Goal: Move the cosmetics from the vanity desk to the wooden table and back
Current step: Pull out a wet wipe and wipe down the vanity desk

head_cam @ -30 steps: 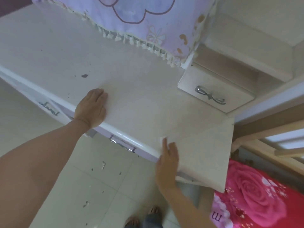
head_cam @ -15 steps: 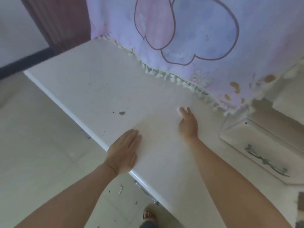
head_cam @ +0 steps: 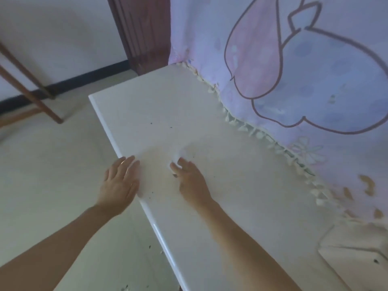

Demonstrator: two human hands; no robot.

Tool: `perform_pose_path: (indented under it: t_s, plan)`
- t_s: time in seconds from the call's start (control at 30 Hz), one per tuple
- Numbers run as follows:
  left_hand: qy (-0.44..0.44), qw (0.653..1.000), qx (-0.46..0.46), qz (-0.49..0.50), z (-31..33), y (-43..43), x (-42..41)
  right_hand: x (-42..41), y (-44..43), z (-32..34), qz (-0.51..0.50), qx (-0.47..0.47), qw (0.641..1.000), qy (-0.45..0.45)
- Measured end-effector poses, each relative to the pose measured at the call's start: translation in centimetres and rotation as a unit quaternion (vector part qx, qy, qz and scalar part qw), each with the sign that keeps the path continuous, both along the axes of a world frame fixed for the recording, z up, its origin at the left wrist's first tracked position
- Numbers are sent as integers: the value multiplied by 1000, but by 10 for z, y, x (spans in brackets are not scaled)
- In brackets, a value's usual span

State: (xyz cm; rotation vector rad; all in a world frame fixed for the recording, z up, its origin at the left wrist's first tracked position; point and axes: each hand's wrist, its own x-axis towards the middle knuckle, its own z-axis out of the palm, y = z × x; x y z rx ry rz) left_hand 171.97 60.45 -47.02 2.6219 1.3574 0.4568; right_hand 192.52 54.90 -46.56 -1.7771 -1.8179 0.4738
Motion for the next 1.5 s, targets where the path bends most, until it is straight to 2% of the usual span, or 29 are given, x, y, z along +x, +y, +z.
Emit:
perform_pose_path:
  t_s: [0.07,0.13,0.27,0.33,0.43,0.53,0.63,0.73,0.87,0.97,1.03,1.13,1.23,1.33,1.43,1.5]
  plan:
    - [66,997,-31,24,2,16,-11,-40,-5,-4,71,51,996,-2]
    - [96,993,-57,26,6,24,-13,-72,-15,-1,121,57,991,-1]
    - [76,993,-78,36,11,32,-18,-82,-32,16,270,5,961,-62]
    - [71,994,-84,27,12,33,-21,-58,-30,22,194,20,981,-24]
    - [82,990,-112,23,11,32,-24,9,-6,21,-14,91,995,45]
    - [72,994,-74,26,8,27,-25,87,24,17,-177,68,982,2]
    - [89,995,-31,30,6,23,-32,115,38,5,-201,3,978,-60]
    - [88,993,-45,71,10,20,-39,68,36,-3,-141,19,989,-50]
    - [94,982,-96,136,16,19,-44,-38,4,1,53,54,993,-89]
    - [107,977,-112,144,20,18,-44,-90,-24,-3,150,21,981,-121]
    - [109,974,-125,155,19,20,-43,-95,-34,-3,160,3,982,-105]
    - [105,970,-146,162,19,24,-39,-65,-42,-2,107,25,986,-125]
    - [107,975,-139,136,25,34,-34,-8,-40,-3,-64,-10,990,-122]
    - [92,978,-133,128,30,51,-34,41,-27,-3,-226,-66,970,-68]
    - [68,982,-126,124,33,71,-38,67,-13,-6,-306,-106,946,-4]
    - [53,984,-122,119,32,88,-44,73,5,-5,-348,-96,933,3]
